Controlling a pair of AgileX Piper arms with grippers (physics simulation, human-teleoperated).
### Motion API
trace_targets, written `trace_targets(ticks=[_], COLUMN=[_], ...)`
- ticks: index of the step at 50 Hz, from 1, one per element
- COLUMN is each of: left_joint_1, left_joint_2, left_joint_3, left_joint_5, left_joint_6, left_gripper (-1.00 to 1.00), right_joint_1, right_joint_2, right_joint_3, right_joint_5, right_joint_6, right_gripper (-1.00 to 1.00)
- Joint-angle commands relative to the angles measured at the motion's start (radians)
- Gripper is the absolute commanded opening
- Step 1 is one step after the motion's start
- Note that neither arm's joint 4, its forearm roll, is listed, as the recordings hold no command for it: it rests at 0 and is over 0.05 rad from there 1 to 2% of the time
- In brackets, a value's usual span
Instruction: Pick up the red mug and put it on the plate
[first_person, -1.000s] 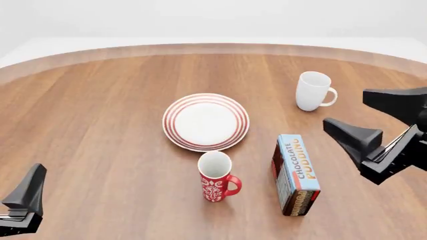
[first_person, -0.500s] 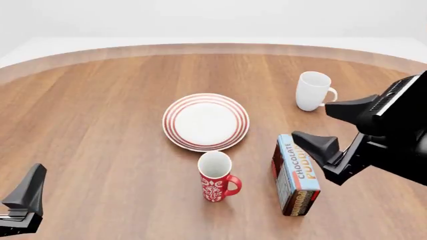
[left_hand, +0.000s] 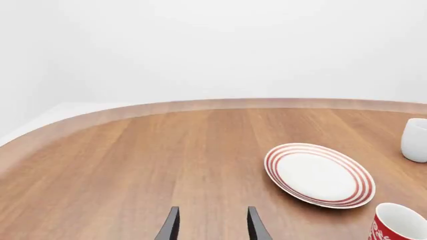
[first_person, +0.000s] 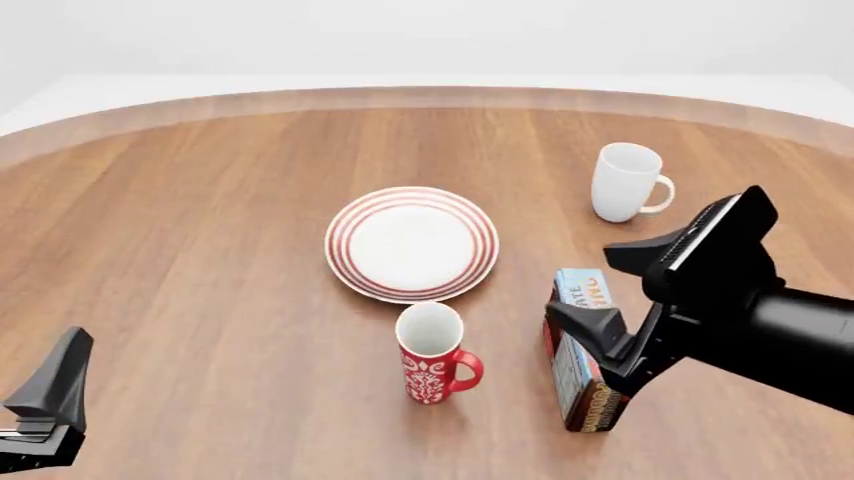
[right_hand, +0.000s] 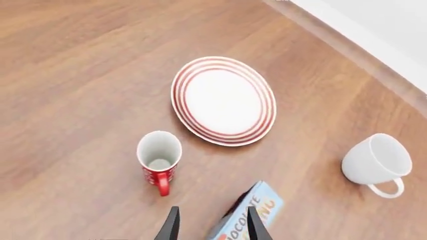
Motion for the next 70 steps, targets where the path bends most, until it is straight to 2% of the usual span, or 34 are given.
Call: trace_targets(ticks=[1,8,27,44,70], left_joint_1=[0.000,0.000,0.000,0.000,0.000], left_joint_2=[0.000,0.000,0.000,0.000,0.000], left_joint_3=[0.000,0.000,0.000,0.000,0.000], left_joint_5=[0.000,0.000,0.000,0.000,0.000], left_joint_6=[0.000,0.000,0.000,0.000,0.000], left_gripper=[1.00,1.00,1.00,1.00,1.00], right_joint_1=[0.030,0.051,0.101,0.152,0.183], right_joint_2=[0.045,0.080,0.181,0.239,0.340], right_joint_3=[0.017,0.020,0.056,0.057,0.064], right_joint_5=[-0.038,-0.068,-0.159,-0.201,-0.255], right_joint_6=[0.019,0.049,0.056,0.079,0.091], right_gripper=[1.00,1.00,1.00,1.00,1.00])
